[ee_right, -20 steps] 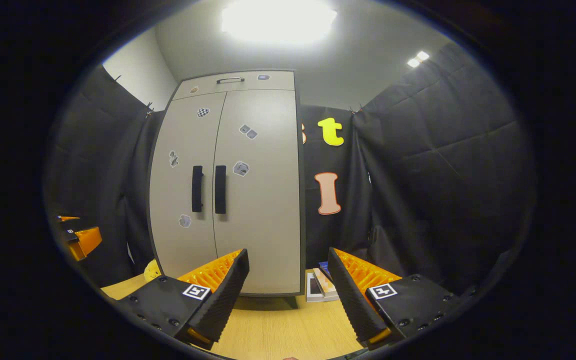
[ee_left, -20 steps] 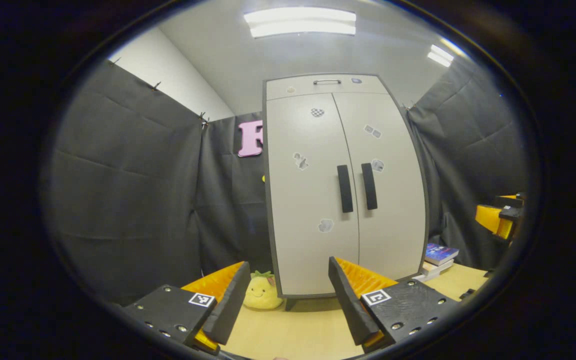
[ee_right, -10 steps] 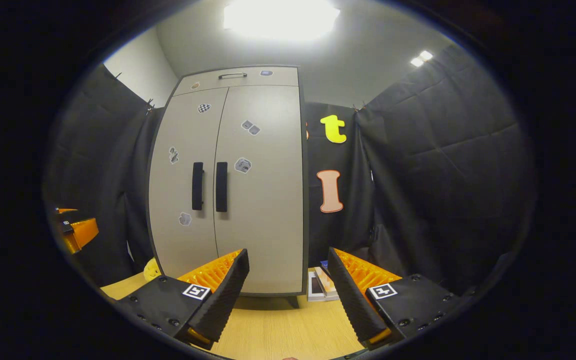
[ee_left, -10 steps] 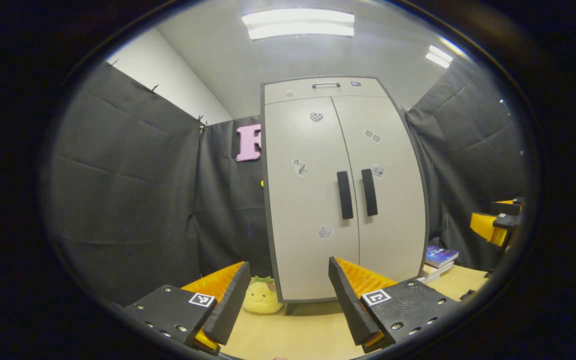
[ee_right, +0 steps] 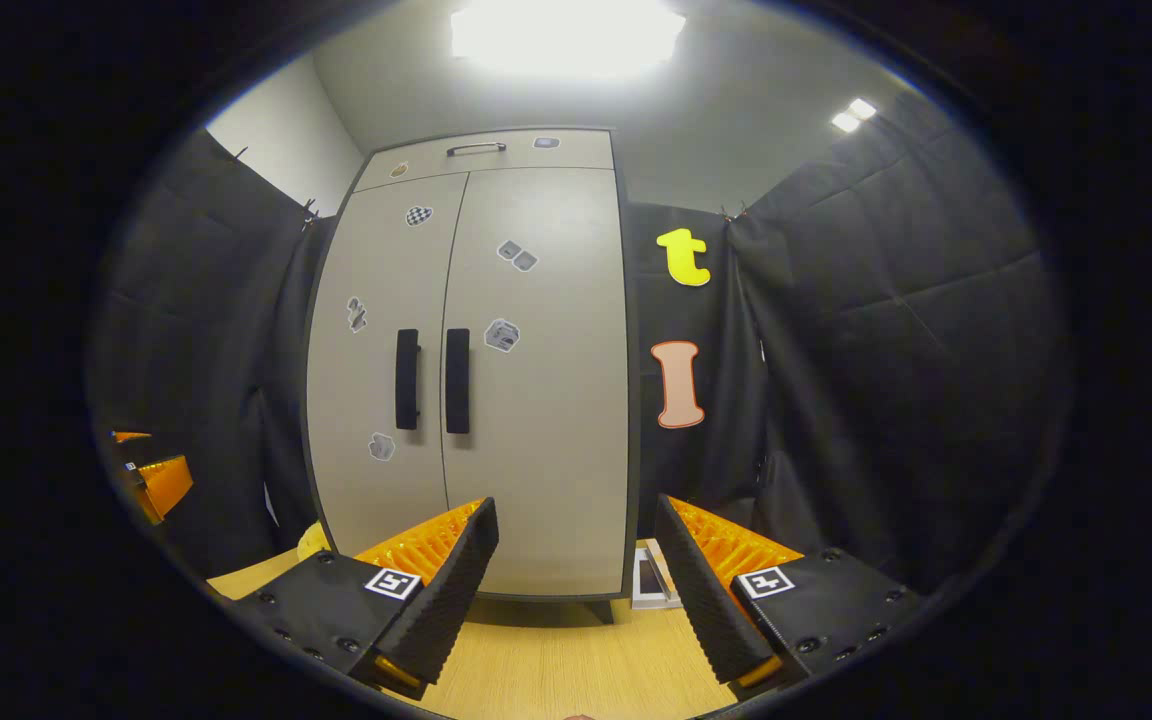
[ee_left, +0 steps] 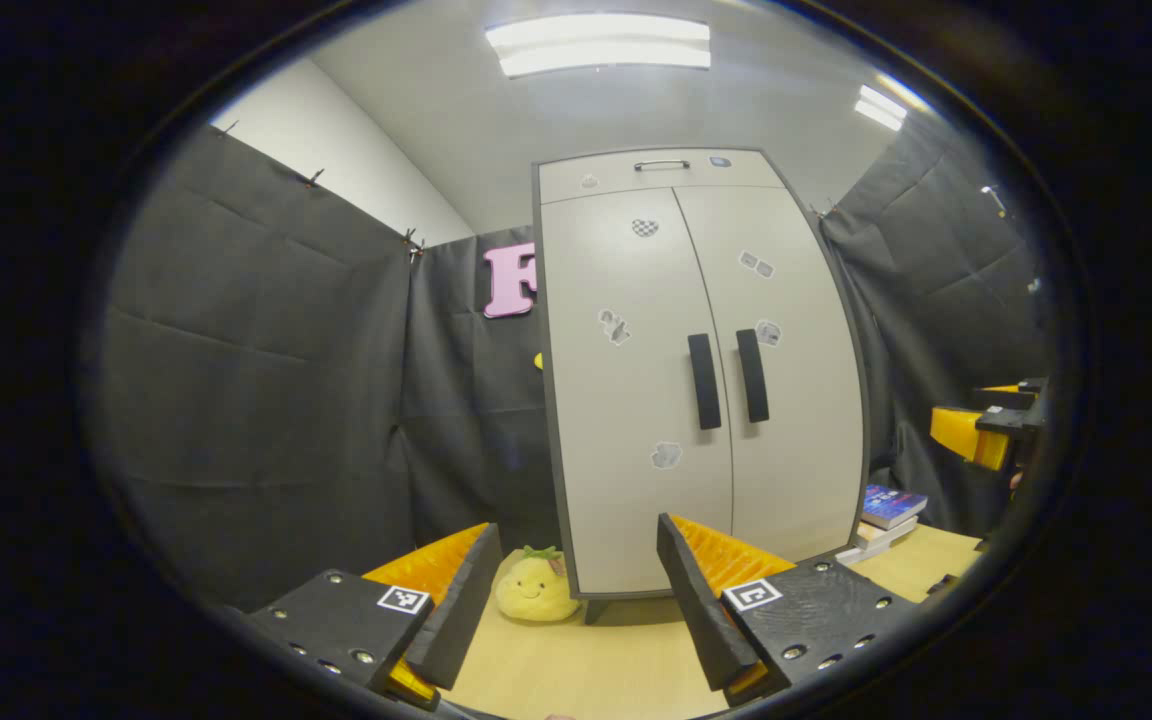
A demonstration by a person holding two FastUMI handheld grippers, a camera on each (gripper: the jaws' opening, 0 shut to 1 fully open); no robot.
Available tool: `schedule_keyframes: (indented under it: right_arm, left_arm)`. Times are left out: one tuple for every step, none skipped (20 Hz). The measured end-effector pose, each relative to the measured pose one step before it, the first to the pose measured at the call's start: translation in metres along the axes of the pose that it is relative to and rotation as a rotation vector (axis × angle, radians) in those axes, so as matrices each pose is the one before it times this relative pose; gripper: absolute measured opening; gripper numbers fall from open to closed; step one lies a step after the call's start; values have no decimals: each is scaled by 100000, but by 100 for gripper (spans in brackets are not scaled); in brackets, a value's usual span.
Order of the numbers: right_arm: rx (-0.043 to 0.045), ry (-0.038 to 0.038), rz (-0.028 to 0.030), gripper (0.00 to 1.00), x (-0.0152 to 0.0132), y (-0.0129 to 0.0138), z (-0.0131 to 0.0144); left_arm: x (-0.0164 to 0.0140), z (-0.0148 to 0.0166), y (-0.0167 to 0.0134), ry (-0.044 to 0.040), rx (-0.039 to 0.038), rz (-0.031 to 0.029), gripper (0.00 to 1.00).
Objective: Open the right door of the double-door shoe cabinet with the right hand, and open the left door with the left hand.
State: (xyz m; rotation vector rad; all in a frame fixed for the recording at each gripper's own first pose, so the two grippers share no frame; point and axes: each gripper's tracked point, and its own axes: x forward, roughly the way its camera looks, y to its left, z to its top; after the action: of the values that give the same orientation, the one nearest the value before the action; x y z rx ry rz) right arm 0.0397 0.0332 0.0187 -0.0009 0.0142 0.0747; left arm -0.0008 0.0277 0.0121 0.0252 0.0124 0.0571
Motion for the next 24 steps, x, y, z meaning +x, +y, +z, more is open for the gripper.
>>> schedule_keyframes:
  right_arm:
    - [-612, -490, 1054, 99, 567, 369, 361]
    - [-363, -577, 1080, 99, 471, 354, 276]
    - [-70, -419, 1002, 99, 481, 362, 366]
    - [224, -527, 911, 99, 493, 328, 302]
    - [232, -432, 927, 99, 502, 324, 312]
    - [226, -346, 802, 99, 416, 276, 198]
    - [24, -464, 856, 96, 535, 328, 325]
    - [-58, -78, 848, 99, 599, 310, 246]
    - [141, -172, 1121, 99, 530, 356, 204]
    - [265, -56, 1023, 99, 601, 388, 220]
    - [337, -89, 1004, 99, 614, 371, 231]
    - [649, -63, 744, 96, 1199, 321, 602]
    - [184, 112, 360, 99, 812, 259, 221]
    - [79, -226, 284, 99, 714, 178, 161]
    - [99, -479, 370, 99, 786, 283, 272]
    - [189, -569, 422, 99, 631, 353, 290]
    - [115, -661, 847, 96, 760, 328, 470]
    - [172, -825, 825, 99, 696, 377, 368]
    - [158, -734, 872, 99, 763, 316, 426]
    - [100, -558, 777, 96, 793, 280, 381]
    - [262, -485, 583, 96, 772, 248, 357]
    - [249, -258, 565, 96, 742, 232, 176]
    - [252, -208, 497, 96, 748, 225, 264]
    - [19, 173, 422, 96, 715, 253, 77]
  left_arm:
    - [-198, -57, 474, 136, 553, 1080, 91]
    - [-150, -2, 578, 56, 405, 1248, 91]
    - [-197, -92, 598, 112, 284, 1243, 90]
    - [-376, 23, 624, 271, 123, 1300, 90]
    - [-250, -179, 472, 324, 68, 1216, 90]
    - [-297, -56, 546, 350, 141, 1187, 90]
    - [-283, -119, 496, 251, 262, 1164, 90]
    - [-241, -34, 496, 226, 314, 1079, 92]
    - [-243, -112, 404, 219, 178, 829, 90]
    - [-255, -84, 333, 265, 128, 768, 91]
    - [-156, -161, 279, 135, 144, 632, 91]
    - [-35, -46, 100, 211, 273, 760, 91]
    - [-105, -143, 285, 231, 227, 748, 91]
    - [-88, -92, 282, 326, 141, 591, 90]
    - [-366, -242, 413, 223, 30, 696, 90]
    - [-158, -53, 339, 346, 38, 796, 91]
    - [-166, -184, 370, 325, -41, 835, 91]
    - [-104, -90, 326, 391, -34, 862, 91]
    - [-91, -157, 375, 243, -52, 899, 91]
    - [-75, -21, 244, 220, 48, 883, 91]
    - [-152, -224, 411, 184, 79, 1030, 91]
    - [-48, -25, 322, 213, 153, 968, 91]
    - [-140, -173, 295, 260, 155, 975, 91]
    - [26, -168, 104, 288, 109, 775, 91]
